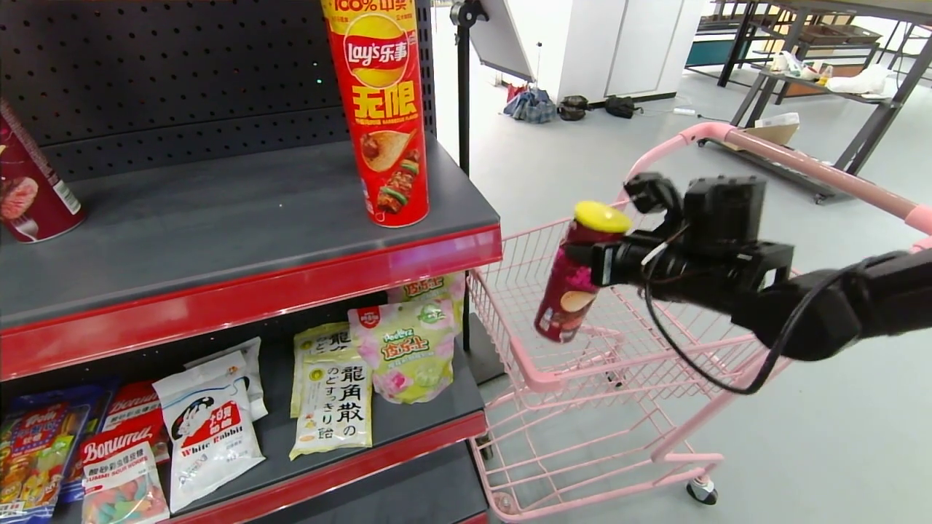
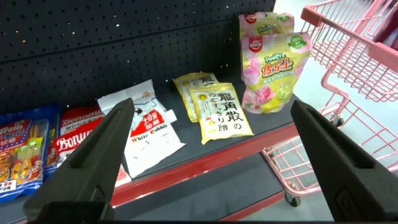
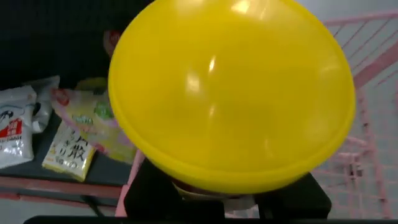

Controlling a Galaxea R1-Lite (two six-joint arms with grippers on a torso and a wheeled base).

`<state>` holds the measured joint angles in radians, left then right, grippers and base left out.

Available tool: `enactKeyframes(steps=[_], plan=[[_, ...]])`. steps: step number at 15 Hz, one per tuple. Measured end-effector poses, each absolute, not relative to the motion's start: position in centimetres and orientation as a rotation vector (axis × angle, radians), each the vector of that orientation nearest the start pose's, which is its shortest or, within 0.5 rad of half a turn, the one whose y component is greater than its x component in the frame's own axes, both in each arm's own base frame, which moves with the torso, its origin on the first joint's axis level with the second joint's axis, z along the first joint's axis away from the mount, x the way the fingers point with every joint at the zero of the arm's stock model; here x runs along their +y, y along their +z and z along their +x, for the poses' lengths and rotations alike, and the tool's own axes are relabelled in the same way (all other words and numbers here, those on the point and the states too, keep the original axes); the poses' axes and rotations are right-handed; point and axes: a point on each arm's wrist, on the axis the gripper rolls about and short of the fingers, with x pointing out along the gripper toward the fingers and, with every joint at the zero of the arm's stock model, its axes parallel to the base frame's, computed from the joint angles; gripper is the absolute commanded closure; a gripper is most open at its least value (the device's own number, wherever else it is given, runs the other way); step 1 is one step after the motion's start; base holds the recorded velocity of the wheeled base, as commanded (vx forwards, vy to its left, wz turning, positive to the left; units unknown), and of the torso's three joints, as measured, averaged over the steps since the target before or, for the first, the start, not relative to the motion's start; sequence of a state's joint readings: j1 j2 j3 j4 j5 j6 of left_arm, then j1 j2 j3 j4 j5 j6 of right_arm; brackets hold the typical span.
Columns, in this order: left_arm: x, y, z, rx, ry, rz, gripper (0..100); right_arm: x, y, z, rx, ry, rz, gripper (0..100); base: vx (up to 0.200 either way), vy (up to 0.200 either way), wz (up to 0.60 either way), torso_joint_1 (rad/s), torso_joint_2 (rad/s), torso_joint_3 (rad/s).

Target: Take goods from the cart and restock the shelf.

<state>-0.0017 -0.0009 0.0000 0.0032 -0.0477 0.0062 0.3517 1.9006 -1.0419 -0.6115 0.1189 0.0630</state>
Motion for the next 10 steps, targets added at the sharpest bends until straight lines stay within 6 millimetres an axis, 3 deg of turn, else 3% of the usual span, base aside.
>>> enactKeyframes(steps=[2, 4, 6, 8, 10], plan=[[-0.1, 7.5, -2.3, 0.002, -0.049, 0.007, 0, 10.8, 23.4, 33.7, 0.163, 0.382, 0.011, 100, 0.0, 0.0, 0.0, 0.0, 0.0, 0.0], [-0.1, 7.5, -2.3, 0.002, -0.05, 0.007, 0, 9.1, 27.8, 30.9, 0.08, 0.293, 0.0, 100, 0.0, 0.0, 0.0, 0.0, 0.0, 0.0], [-0.1, 7.5, -2.3, 0.002, -0.049, 0.008, 0, 7.7, 29.5, 27.3, 0.1, 0.258, -0.027, 100, 0.0, 0.0, 0.0, 0.0, 0.0, 0.0], [-0.1, 7.5, -2.3, 0.002, -0.049, 0.009, 0, 5.7, 30.3, 21.3, 0.133, 0.228, -0.056, 100, 0.0, 0.0, 0.0, 0.0, 0.0, 0.0], [-0.1, 7.5, -2.3, 0.002, -0.049, 0.009, 0, 3.7, 29.3, 15.3, 0.175, 0.187, -0.082, 100, 0.0, 0.0, 0.0, 0.0, 0.0, 0.0]])
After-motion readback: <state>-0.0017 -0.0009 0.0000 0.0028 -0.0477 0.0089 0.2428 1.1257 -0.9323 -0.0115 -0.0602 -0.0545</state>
